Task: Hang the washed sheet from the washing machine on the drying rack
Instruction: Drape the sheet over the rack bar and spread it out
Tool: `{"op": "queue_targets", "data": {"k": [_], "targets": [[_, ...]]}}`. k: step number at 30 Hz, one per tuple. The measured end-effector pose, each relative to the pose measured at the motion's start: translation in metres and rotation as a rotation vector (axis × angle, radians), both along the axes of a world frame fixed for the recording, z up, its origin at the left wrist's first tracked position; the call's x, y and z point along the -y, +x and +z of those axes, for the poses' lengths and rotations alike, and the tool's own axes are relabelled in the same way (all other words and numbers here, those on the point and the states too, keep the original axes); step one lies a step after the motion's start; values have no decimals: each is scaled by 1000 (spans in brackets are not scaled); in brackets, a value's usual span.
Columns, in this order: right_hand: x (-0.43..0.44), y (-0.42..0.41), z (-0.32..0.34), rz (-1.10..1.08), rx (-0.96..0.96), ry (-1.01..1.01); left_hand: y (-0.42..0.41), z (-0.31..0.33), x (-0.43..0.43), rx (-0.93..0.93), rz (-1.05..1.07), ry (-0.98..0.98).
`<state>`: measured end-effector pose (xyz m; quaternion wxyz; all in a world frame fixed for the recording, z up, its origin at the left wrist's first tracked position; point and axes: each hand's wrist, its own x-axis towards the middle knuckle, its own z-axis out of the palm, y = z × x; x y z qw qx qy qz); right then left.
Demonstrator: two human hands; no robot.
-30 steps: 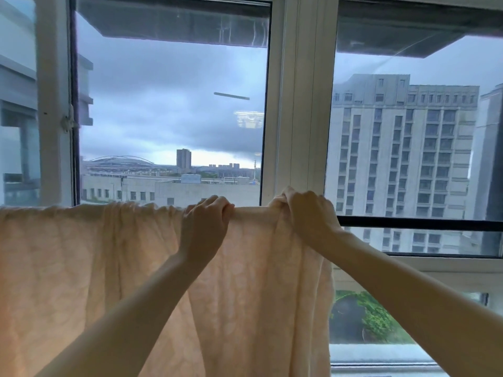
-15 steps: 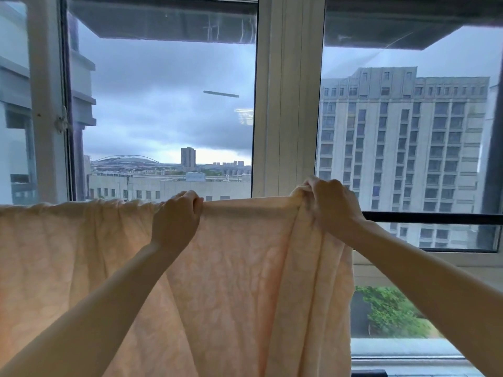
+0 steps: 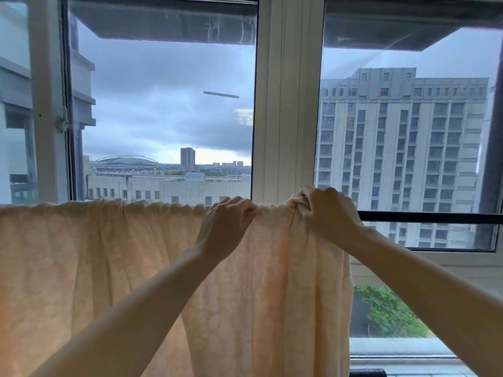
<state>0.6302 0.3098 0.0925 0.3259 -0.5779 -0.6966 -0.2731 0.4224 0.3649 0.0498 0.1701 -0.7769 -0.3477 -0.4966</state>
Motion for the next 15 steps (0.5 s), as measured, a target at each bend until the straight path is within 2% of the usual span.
{"op": "queue_targets", "data": {"k": [7,15], "targets": [[-5,13,2,-86,0,55,-23,5,-7,62,55,-15],[-8,59,28,-201,-293,103,-18,3,-10,72,87,-10]]}}
